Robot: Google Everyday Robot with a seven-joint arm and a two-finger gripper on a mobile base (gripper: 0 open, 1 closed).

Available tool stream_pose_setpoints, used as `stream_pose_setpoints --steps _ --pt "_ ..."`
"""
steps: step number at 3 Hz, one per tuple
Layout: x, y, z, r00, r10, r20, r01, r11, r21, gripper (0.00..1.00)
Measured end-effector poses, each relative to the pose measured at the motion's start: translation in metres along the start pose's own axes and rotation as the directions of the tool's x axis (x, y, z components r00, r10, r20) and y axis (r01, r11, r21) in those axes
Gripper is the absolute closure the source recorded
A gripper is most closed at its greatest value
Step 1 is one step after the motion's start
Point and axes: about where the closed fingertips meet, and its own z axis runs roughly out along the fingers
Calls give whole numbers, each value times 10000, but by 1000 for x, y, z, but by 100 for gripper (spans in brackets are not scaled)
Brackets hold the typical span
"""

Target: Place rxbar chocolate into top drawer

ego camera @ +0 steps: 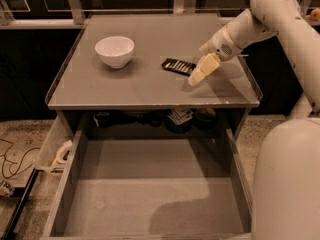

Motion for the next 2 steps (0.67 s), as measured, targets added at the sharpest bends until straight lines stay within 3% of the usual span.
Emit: stream_pose_setpoints --steps 2 --pt "-20 -15 23 9999 146 58 -147 9998 113 0"
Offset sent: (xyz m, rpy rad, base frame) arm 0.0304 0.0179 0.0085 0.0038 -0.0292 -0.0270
